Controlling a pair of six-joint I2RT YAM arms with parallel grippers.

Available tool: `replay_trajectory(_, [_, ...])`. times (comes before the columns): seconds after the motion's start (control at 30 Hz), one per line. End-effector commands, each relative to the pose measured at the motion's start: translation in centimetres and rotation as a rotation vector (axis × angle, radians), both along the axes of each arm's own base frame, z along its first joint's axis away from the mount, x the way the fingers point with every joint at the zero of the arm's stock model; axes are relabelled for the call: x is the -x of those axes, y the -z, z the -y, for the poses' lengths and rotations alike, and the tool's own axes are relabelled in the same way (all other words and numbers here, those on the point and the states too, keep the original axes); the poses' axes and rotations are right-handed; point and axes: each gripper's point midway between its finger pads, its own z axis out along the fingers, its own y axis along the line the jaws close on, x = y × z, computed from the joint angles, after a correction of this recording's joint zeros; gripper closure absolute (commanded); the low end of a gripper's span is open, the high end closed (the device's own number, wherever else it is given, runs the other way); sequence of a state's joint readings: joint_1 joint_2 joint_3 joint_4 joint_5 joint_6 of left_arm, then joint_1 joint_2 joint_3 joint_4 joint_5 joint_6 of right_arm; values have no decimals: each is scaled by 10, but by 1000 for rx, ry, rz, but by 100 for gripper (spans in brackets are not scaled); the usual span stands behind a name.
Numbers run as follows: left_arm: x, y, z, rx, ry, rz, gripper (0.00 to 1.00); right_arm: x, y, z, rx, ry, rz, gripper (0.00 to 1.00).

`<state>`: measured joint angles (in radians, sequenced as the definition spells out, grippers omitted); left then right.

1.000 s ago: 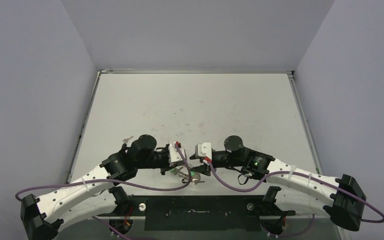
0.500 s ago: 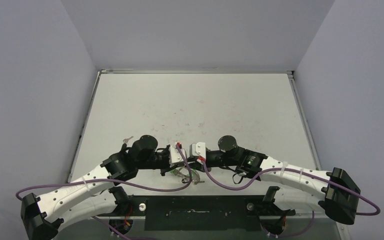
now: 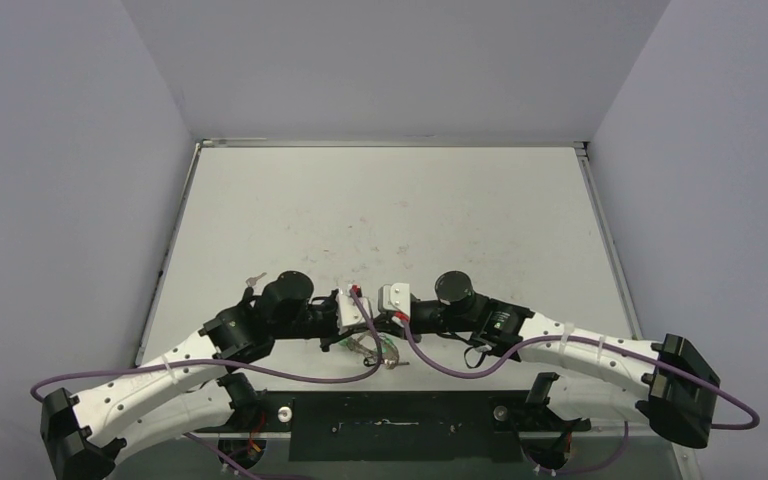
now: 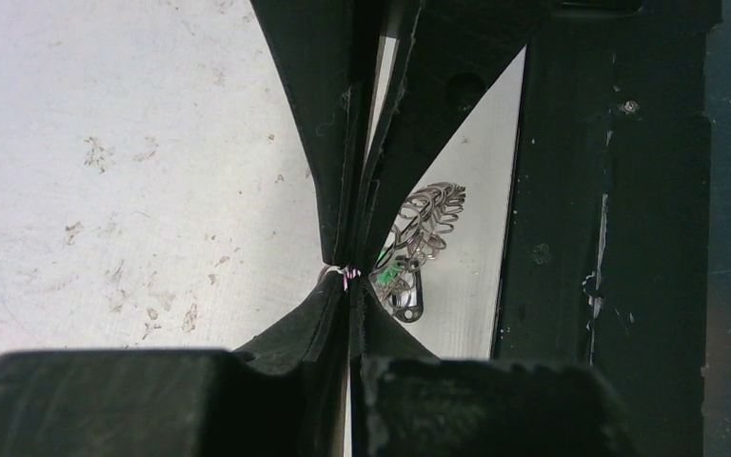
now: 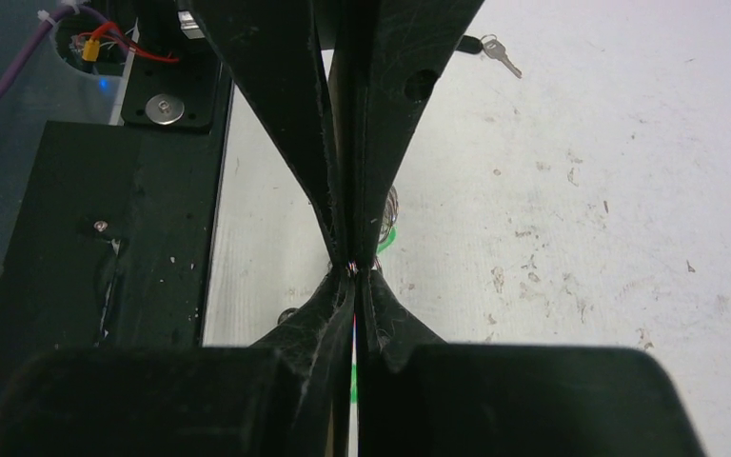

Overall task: Put the keys on the keyring
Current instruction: Adjust the keyring.

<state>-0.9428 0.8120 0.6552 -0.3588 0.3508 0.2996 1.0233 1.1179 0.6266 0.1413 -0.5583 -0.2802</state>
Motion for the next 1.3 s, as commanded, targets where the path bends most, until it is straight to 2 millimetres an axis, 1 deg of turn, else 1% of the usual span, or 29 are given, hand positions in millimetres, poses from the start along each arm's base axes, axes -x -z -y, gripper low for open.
replay_trajectory(0.0, [-3, -31, 7, 122, -4, 73, 94, -8, -37, -3, -124, 48, 61, 100])
replay_trajectory(0.07, [-3, -31, 5, 143, -19, 81, 83, -8, -40, -1, -153, 59, 57, 100])
replay_trajectory(0.17, [-2, -35, 0, 196, -43, 98, 73, -8, -44, 2, -193, 70, 47, 100])
replay_trajectory(0.2, [-1, -36, -2, 215, -52, 104, 69, -7, -46, 3, -208, 71, 43, 100])
replay_trajectory(0.27, [-1, -38, -5, 255, -71, 116, 67, -6, -48, 4, -237, 72, 37, 100])
replay_trajectory(0.33, [1, -39, -7, 300, -76, 125, 67, -4, -49, 5, -266, 72, 30, 100])
replay_trajectory(0.43, [6, -37, -5, 356, -59, 124, 75, 0, -57, 6, -329, 65, 20, 100])
replay_trajectory(0.47, [7, -40, -4, 386, -56, 130, 76, 1, -59, 6, -351, 61, 17, 100])
replay_trajectory(0.6, [6, -38, -1, 437, -59, 130, 75, 8, -72, 7, -424, 32, 16, 100])
replay_trajectory(0.7, [5, -39, 1, 472, -61, 137, 74, 13, -77, 6, -453, 9, 7, 100])
replay_trajectory(0.8, [5, -41, 3, 495, -60, 147, 76, 16, -80, 6, -470, -3, 3, 100])
replay_trajectory(0.93, [5, -48, 4, 527, -48, 165, 76, 17, -79, 5, -463, -12, -1, 100])
replay_trajectory(1.07, [5, -56, 3, 550, -51, 185, 74, 17, -76, 6, -451, -11, -1, 100])
replay_trajectory(1.2, [5, -59, 1, 561, -56, 197, 73, 17, -74, 6, -445, -11, 1, 100])
replay_trajectory(1.27, [5, -60, 1, 561, -53, 198, 74, 17, -74, 6, -443, -12, 3, 100])
